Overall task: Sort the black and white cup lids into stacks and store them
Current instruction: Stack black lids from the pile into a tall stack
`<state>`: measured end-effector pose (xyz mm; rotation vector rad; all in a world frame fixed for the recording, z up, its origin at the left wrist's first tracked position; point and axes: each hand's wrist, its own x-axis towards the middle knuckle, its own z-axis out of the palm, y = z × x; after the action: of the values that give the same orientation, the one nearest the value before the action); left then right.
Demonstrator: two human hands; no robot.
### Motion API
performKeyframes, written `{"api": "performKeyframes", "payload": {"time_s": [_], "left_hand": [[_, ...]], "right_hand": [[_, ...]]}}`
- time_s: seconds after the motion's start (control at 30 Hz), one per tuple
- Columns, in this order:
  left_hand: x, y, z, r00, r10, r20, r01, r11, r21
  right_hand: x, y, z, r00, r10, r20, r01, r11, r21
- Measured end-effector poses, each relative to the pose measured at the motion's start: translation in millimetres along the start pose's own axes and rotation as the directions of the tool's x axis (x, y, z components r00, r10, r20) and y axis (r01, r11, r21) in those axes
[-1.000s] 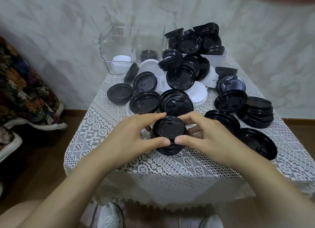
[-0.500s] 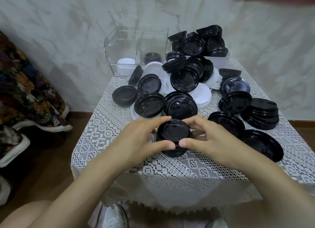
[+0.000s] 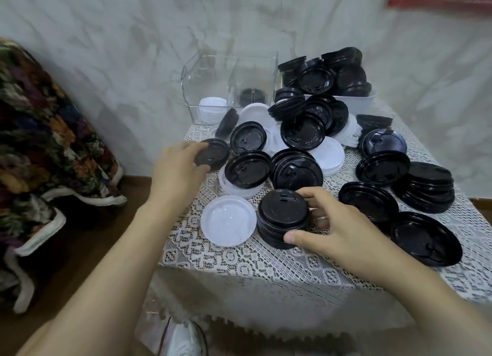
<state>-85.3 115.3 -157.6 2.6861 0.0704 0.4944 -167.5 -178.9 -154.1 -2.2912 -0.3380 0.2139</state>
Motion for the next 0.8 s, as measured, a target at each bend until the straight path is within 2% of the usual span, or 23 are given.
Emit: {"api": "performKeyframes", "payload": {"time_s": [0.1, 0.23, 0.37, 0.47, 0.53, 0.63, 0.73, 0.8], "left_hand": [[7, -5, 14, 0.999, -0.002, 0.051, 0.001, 1.000, 0.028], [6, 3, 14, 0.999, 0.014, -0.034, -0.015, 1.000, -0.025], [-2, 15, -1, 0.996, -0.016, -0.089, -0.007, 0.970, -0.243], [-15, 27, -13, 0.996, 0.040, -0.078, -0.066, 0.928, -0.367], [-28, 36, -18, 0.992, 0.113, -0.062, -0.128, 0.908, -0.398], [-47, 47, -20, 0.977, 0.212, -0.034, -0.206, 0.880, -0.428], [-62, 60, -20, 0.950, 0.308, 0.047, -0.251, 0.847, -0.468], [-68, 68, -18, 0.929, 0.359, 0.087, -0.270, 0.822, -0.502]], "right_hand": [[-1, -1, -1, 1.000, 0.011, 0.011, -0.011, 1.000, -0.025], [-1, -1, -3, 1.000, 0.012, 0.012, -0.012, 0.999, -0.037], [0, -1, -4, 1.000, -0.013, 0.018, 0.014, 0.999, -0.051], [2, -1, -6, 1.000, -0.019, 0.001, 0.019, 0.998, -0.060], [2, 0, -6, 0.999, -0.026, -0.042, 0.023, 0.998, -0.061], [1, -4, -6, 0.980, -0.066, -0.185, 0.063, 0.998, -0.025], [3, -11, -5, 0.944, -0.118, -0.307, 0.140, 0.989, 0.052], [4, -13, -4, 0.934, -0.134, -0.330, 0.187, 0.973, 0.136]]}}
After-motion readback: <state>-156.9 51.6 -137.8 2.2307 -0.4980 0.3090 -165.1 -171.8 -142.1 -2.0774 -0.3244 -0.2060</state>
